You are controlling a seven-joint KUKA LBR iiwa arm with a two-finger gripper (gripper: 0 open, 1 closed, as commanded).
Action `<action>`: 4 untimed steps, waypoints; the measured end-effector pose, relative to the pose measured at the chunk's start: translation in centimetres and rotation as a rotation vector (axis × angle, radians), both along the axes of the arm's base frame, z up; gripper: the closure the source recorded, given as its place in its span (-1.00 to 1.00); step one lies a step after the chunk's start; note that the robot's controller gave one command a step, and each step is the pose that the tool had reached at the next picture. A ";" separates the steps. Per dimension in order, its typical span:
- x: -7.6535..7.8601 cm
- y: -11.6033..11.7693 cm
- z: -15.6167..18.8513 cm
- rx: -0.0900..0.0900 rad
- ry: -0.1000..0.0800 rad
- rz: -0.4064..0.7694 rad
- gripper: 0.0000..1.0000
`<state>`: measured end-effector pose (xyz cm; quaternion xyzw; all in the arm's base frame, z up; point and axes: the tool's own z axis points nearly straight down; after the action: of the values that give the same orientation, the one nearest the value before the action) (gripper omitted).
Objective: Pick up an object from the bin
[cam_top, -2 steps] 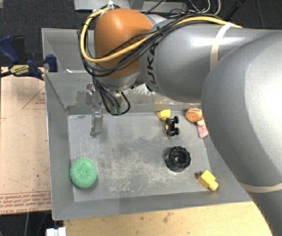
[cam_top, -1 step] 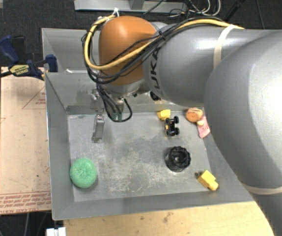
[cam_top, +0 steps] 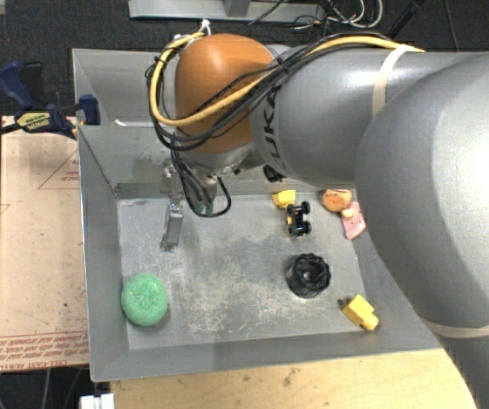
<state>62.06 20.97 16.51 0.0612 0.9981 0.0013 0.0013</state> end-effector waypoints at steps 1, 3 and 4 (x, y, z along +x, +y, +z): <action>-0.2 -0.5 -0.7 -0.005 0.009 0.028 -1.00; -4.7 -2.9 -3.6 0.001 -0.003 -0.013 -1.00; -9.4 -0.8 -7.8 -0.003 0.000 0.295 -1.00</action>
Offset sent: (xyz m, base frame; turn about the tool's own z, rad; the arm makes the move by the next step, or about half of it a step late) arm -0.1018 -0.0024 0.0200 0.0965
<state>52.71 20.12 8.71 -0.0862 0.9963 -0.0002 0.0010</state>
